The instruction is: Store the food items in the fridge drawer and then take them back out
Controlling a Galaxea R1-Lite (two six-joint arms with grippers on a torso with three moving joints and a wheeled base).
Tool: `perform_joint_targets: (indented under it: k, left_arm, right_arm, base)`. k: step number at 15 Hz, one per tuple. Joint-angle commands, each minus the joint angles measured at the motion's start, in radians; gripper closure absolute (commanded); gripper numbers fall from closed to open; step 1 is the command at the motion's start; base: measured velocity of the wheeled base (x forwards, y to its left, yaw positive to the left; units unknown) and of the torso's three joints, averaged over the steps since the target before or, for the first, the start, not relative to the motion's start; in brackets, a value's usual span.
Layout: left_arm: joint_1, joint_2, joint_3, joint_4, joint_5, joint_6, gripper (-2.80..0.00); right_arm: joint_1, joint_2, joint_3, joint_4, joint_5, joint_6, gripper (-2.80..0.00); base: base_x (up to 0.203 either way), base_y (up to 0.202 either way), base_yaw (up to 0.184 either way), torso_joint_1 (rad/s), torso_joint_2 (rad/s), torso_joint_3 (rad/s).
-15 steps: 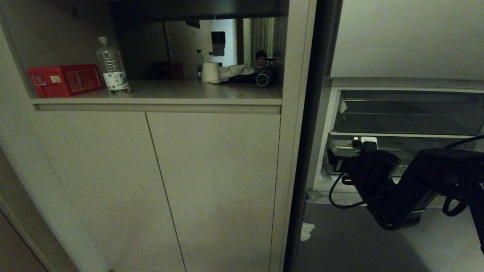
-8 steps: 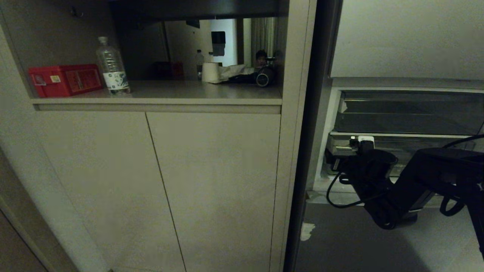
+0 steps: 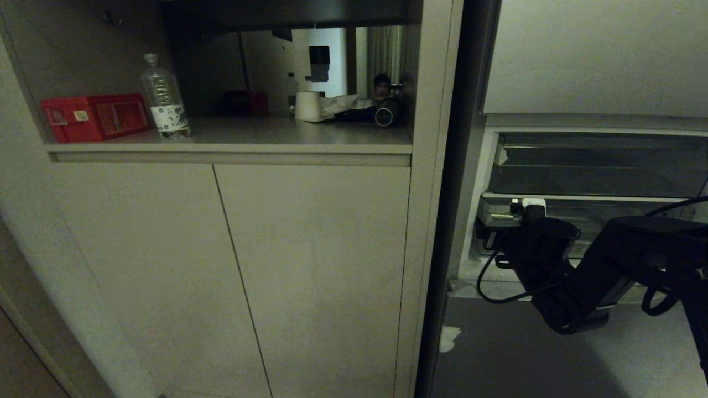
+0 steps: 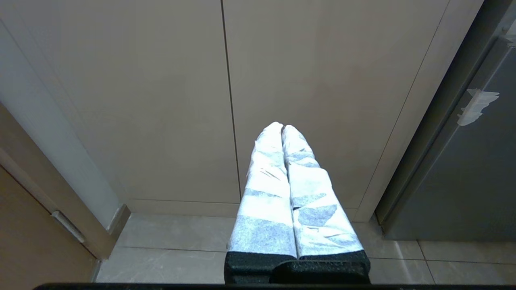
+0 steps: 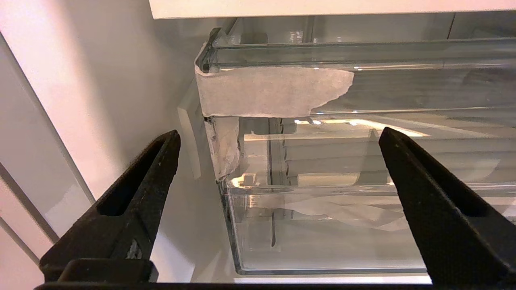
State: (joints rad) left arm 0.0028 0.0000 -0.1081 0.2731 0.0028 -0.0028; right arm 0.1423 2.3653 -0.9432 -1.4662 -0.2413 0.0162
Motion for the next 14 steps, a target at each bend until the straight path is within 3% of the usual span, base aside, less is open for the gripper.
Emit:
perform_joint_targets:
  k: [1,2,14]
  left_arm:
    - [0.000,0.001,0.000,0.002,0.000,0.000,0.00]
    - [0.000,0.002,0.001,0.002,0.000,0.000,0.00]
    - [0.000,0.000,0.000,0.002,0.000,0.000,0.00]
  right_arm:
    - [0.000,0.002,-0.002,-0.006,-0.001,0.001,-2.80]
    - [0.000,0.001,-0.001,-0.006,-0.001,0.001,0.00]
    - [0.085,-0.001,-0.003,-0.002,-0.009,0.001,0.00]
  base:
    - [0.000,0.000,0.000,0.000,0.00,0.000]
    - [0.000,0.000,0.000,0.000,0.00,0.000]
    - [0.000,0.000,0.000,0.000,0.00,0.000]
